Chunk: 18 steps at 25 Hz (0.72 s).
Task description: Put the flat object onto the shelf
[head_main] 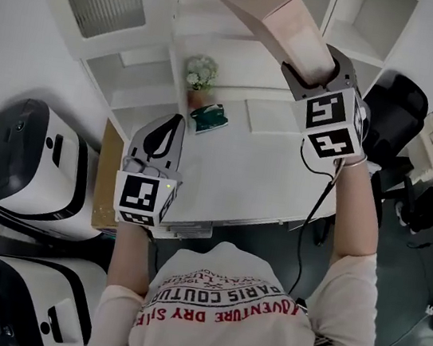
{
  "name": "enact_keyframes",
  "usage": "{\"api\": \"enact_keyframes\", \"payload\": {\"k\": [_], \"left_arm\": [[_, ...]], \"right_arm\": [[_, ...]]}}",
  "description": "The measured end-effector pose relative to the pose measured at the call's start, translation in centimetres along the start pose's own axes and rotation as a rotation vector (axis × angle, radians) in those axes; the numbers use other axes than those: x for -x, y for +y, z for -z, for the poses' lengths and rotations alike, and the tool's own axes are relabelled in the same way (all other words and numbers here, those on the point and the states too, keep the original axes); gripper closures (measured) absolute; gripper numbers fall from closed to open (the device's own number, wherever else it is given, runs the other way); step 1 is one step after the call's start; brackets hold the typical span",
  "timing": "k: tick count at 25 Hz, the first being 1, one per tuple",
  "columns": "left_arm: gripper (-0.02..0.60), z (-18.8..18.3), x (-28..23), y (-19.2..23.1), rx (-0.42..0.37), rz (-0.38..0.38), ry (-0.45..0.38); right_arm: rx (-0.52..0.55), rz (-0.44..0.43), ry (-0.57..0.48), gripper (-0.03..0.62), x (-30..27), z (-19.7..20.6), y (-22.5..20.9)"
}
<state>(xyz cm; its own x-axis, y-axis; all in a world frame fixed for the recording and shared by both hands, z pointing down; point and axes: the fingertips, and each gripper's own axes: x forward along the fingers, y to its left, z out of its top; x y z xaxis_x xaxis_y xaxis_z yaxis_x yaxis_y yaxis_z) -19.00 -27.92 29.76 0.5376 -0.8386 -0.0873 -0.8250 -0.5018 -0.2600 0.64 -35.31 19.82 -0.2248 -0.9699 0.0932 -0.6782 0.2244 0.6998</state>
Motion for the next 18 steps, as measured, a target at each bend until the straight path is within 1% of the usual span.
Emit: {"api": "enact_keyframes", "payload": {"k": [2, 5, 7, 9, 11, 13, 16, 18], "left_arm": [[0.568, 0.1, 0.4, 0.3, 0.002, 0.015, -0.004], [0.568, -0.2, 0.8, 0.8, -0.005, 0.027, -0.018], [0.568, -0.6, 0.8, 1.4, 0.011, 0.027, -0.036], [0.568, -1.0, 0.8, 1.6, 0.025, 0.032, -0.055], [0.568, -1.1, 0.6, 1.7, 0.011, 0.037, -0.061], [0.568, -1.0, 0.3, 2.3, 0.006, 0.025, -0.060], [0.568, -0.3, -0.1, 3.4, 0.022, 0.000, -0.043], [0.568, 0.1, -0.5, 3.8, 0.018, -0.009, -0.034]], "right_arm": [[0.116, 0.006, 0.038, 0.295, -0.4, -0.9, 0.5], [0.336, 0.030, 0.088, 0.295, -0.8, -2.4, 1.2], [0.447, 0.049, 0.106, 0.295, -1.6, -3.5, 1.5], [0.503, 0.051, 0.112, 0.294, -2.8, -4.2, 1.8], [0.524, 0.036, 0.121, 0.293, -4.0, -4.5, 2.1], [0.560, 0.022, 0.146, 0.290, -5.1, -4.5, 2.6], [0.668, 0.016, 0.187, 0.289, -6.3, -4.8, 3.7], [0.731, 0.019, 0.190, 0.289, -7.3, -5.1, 4.4]]}}
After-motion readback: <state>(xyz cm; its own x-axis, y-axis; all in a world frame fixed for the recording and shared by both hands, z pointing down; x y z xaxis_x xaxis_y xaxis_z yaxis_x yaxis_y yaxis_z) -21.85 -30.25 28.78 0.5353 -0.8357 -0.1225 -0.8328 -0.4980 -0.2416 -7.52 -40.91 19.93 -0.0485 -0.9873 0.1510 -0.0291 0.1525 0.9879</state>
